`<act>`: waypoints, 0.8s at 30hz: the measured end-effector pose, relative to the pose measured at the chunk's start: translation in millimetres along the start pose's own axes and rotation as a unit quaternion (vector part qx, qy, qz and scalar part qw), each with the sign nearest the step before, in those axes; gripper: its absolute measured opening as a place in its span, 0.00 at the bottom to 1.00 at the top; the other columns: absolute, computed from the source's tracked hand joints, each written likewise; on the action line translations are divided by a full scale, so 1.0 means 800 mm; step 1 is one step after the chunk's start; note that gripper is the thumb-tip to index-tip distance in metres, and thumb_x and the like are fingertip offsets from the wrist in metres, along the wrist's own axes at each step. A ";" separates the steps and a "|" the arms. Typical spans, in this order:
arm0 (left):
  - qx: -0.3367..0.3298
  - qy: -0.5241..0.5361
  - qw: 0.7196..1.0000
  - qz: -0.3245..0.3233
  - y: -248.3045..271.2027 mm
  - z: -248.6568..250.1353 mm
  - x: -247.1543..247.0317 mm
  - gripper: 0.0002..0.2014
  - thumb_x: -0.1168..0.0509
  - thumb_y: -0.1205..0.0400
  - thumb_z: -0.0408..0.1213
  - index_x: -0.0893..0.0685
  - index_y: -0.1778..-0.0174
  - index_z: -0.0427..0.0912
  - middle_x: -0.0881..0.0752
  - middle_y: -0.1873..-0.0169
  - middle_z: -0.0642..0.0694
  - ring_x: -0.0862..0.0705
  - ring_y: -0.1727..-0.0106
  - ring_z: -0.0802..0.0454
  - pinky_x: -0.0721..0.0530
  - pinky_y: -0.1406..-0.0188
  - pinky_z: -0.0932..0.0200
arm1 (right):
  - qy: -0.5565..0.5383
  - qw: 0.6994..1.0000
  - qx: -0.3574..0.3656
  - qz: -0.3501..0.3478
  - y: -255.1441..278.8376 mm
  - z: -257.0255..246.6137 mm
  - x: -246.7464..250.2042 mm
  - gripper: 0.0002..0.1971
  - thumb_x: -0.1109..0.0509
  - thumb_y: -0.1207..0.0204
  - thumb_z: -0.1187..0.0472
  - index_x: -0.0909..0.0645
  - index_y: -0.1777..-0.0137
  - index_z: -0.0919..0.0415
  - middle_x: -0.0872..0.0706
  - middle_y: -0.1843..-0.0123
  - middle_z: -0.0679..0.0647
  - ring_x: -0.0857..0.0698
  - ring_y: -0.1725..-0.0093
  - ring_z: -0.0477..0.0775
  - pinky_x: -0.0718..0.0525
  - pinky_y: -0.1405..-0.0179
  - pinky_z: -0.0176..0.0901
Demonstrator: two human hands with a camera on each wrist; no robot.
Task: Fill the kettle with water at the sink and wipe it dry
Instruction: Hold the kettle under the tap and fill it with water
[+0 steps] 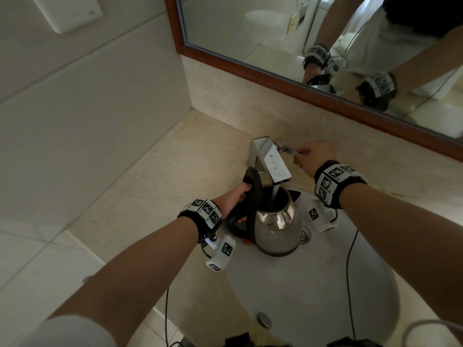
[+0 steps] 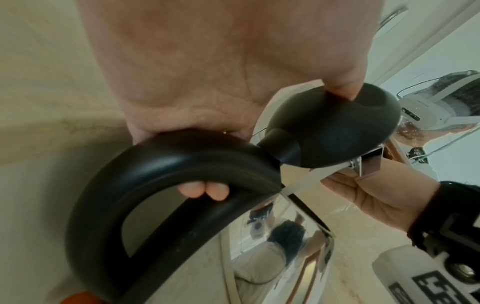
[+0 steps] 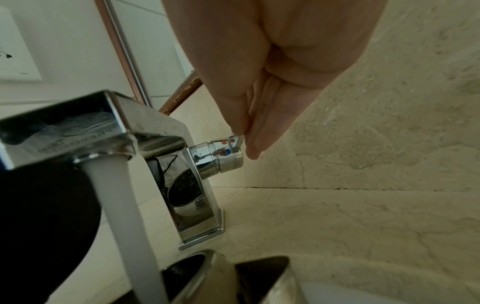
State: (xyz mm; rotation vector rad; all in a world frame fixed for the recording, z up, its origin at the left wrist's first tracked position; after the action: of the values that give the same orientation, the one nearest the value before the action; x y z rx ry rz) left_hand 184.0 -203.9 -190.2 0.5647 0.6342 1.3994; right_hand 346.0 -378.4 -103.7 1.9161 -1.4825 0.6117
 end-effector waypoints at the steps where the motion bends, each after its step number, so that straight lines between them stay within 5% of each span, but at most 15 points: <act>1: -0.001 -0.001 1.000 0.001 -0.001 0.000 0.000 0.40 0.44 0.40 0.69 0.16 0.49 0.36 0.13 0.62 0.40 0.15 0.64 0.45 0.18 0.60 0.57 | 0.001 1.000 0.000 0.001 0.000 0.000 0.000 0.06 0.29 0.23 0.62 0.12 0.49 0.59 0.08 0.57 0.56 0.10 0.52 0.58 0.12 0.44 0.57; 24: -0.017 0.020 1.000 0.010 -0.004 0.000 0.001 0.42 0.41 0.41 0.68 0.17 0.47 0.33 0.13 0.64 0.39 0.15 0.68 0.44 0.17 0.66 0.57 | 0.007 1.000 -0.006 -0.008 0.000 0.000 0.000 0.06 0.30 0.23 0.61 0.12 0.49 0.58 0.08 0.57 0.55 0.10 0.52 0.58 0.12 0.44 0.57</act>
State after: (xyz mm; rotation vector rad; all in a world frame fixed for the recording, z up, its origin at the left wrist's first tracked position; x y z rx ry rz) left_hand 186.1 -203.7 -192.5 0.5196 0.6369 1.4407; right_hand 346.1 -378.6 -103.5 1.9090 -1.4574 0.6060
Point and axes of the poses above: each hand's wrist, its own y-axis away from the middle knuckle, its own x-axis out of the back of the hand, z = x × y, the point moved 5 cm from there along -y, towards the middle knuckle
